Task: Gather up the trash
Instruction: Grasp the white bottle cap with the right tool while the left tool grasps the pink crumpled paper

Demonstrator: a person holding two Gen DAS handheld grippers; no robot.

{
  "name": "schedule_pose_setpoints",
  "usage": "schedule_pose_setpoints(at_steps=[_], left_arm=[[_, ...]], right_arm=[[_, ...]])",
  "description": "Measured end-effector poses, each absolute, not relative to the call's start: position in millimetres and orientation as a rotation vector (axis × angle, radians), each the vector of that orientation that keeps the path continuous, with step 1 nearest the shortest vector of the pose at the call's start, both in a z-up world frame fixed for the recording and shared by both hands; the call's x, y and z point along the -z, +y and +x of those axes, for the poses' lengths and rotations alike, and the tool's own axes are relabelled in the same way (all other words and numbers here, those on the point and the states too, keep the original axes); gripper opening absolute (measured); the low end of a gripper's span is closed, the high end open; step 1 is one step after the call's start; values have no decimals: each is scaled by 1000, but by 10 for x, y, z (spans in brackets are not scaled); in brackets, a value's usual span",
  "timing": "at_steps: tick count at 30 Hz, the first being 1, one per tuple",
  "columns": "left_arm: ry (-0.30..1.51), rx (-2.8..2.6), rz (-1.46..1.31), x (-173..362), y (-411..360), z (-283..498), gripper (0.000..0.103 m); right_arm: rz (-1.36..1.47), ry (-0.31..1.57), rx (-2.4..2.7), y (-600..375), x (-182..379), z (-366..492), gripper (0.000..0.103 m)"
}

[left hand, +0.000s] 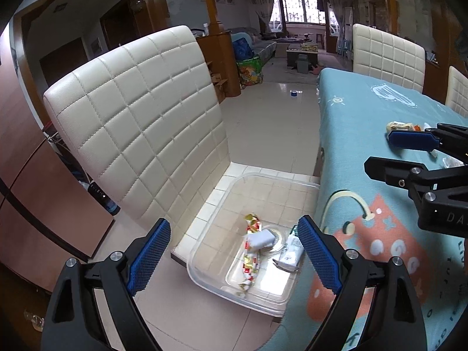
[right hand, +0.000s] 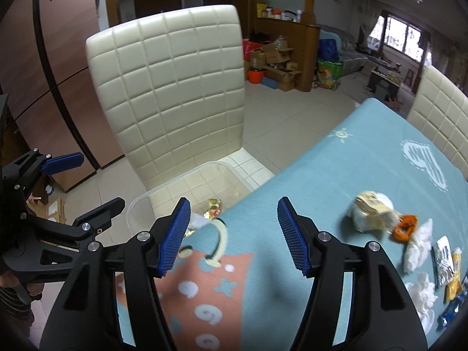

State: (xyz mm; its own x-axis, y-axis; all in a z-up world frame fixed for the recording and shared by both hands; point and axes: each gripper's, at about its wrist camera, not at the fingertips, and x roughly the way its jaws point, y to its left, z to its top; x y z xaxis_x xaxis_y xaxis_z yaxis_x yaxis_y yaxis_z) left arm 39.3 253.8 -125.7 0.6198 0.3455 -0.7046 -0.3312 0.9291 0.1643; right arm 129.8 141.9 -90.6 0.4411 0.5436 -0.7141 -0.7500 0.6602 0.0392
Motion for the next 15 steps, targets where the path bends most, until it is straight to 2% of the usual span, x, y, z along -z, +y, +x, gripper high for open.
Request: schedule_pose_setpoints(at_steps=[7, 15], left_arm=[[808, -276, -11, 1172, 2170, 479, 86], [825, -118, 51, 1146, 1407, 648, 86]], right_arm=[[-272, 757, -749, 991, 811, 1236, 67], [-187, 745, -568, -42, 748, 1216, 68]])
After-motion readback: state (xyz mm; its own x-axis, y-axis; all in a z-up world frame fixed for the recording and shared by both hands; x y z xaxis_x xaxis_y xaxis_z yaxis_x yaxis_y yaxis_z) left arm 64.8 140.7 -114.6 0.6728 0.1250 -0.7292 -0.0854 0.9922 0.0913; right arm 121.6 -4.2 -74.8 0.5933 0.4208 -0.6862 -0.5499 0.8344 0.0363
